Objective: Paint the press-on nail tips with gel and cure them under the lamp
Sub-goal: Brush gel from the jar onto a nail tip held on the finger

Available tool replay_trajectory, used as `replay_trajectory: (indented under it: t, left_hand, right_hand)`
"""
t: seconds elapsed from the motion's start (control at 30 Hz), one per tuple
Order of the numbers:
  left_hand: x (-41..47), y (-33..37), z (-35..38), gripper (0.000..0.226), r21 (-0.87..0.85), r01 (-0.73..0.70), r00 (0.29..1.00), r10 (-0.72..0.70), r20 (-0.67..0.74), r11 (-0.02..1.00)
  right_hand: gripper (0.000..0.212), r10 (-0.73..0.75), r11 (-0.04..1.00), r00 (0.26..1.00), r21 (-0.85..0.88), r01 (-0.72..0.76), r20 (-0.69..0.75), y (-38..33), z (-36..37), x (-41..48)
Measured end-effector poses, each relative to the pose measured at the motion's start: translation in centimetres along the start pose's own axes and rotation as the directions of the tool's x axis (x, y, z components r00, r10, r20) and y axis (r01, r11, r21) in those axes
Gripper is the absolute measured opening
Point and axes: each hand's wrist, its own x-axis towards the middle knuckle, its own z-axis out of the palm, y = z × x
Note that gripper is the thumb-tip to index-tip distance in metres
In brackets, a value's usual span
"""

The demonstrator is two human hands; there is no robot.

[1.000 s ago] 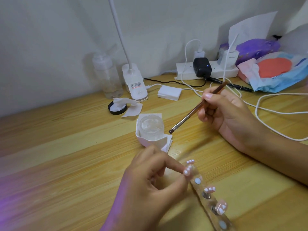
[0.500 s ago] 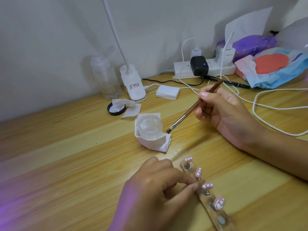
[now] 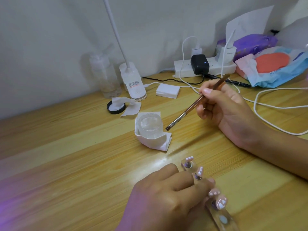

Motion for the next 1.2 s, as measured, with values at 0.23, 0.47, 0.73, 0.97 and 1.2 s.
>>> replay_trajectory:
  t: [0.23, 0.47, 0.73, 0.97, 1.2]
  left_hand:
    - [-0.2, -0.5, -1.0, 0.017, -0.464, 0.155, 0.971, -0.221, -0.091, 0.872]
    - [0.6, -3.4, -1.6, 0.012, -0.863, 0.432, 0.512, -0.859, -0.003, 0.261]
    - [1.0, -3.4, -2.0, 0.018, -0.917, 0.391, 0.56, -0.81, 0.174, 0.074]
    - [1.2, -2.8, -1.7, 0.015, -0.905, 0.408, 0.597, -0.785, 0.168, 0.117]
    - [1.1, -2.8, -1.7, 0.017, -0.902, 0.42, 0.628, -0.751, 0.206, 0.103]
  right_hand:
    - [0.018, -0.092, 0.994, 0.996, -0.053, 0.091, -0.003, 0.3, -0.3, 0.1]
    - [0.021, -0.163, 0.974, 0.986, -0.153, 0.168, 0.045, 0.4, -0.1, -0.2]
    - [0.018, -0.244, 0.918, 0.956, -0.28, 0.282, 0.164, 0.3, 1.0, -1.3]
    - [0.02, -0.204, 0.899, 0.942, -0.33, 0.288, 0.266, 0.1, 1.3, -1.9]
    - [0.019, -0.196, 0.901, 0.921, -0.309, 0.305, 0.338, 0.1, 1.1, -1.9]
